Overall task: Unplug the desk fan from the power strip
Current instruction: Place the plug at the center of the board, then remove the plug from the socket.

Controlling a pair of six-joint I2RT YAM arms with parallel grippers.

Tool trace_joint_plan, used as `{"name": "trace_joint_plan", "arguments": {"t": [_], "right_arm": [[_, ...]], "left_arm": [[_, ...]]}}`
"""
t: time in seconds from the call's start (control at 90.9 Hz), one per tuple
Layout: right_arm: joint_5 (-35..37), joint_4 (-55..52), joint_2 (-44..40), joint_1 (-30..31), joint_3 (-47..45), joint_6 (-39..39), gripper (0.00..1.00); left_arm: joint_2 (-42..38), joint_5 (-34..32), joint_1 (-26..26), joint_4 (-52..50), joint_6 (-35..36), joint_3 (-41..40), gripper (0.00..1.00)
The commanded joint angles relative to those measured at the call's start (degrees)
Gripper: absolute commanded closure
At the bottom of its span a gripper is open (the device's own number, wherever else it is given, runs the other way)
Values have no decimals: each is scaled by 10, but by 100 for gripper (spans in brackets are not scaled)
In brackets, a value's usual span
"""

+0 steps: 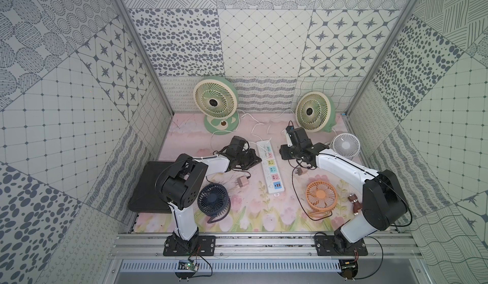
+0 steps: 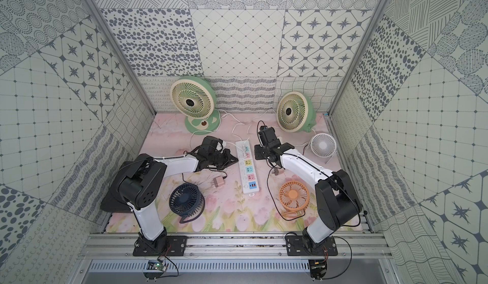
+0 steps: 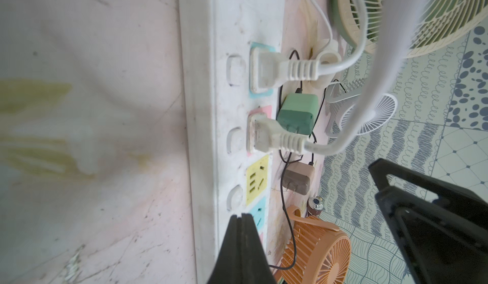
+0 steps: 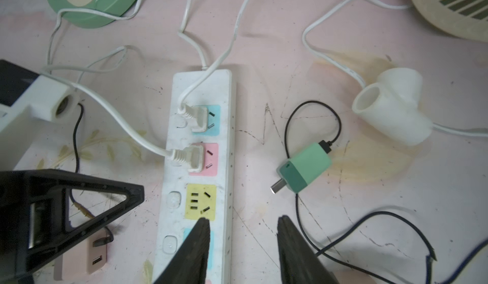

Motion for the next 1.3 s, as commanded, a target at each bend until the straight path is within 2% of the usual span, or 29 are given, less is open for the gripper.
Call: {"name": "trace_joint_plan", "arguments": {"t": [0.0, 0.297, 0.583, 0.968, 1.2, 1.288], "right_arm": [[11, 36, 20, 25, 20, -29, 54], [24, 75, 104, 67, 61, -20, 55], [71, 87, 168, 75, 99, -4, 62], [92, 93, 209, 81, 122, 0, 82], [110, 93, 205, 87, 114, -3, 99], [117, 95, 200, 89, 108, -2, 100]], "left_arm": [[9, 11, 3, 5, 16, 15, 100], [13, 12, 4, 8, 15, 20, 100], [16, 14, 5, 13, 12, 13, 100], [18, 14, 7, 18, 10, 10, 100], [24, 16, 8, 23, 6, 10, 100], [25, 19, 8, 26, 3, 13, 100]]}}
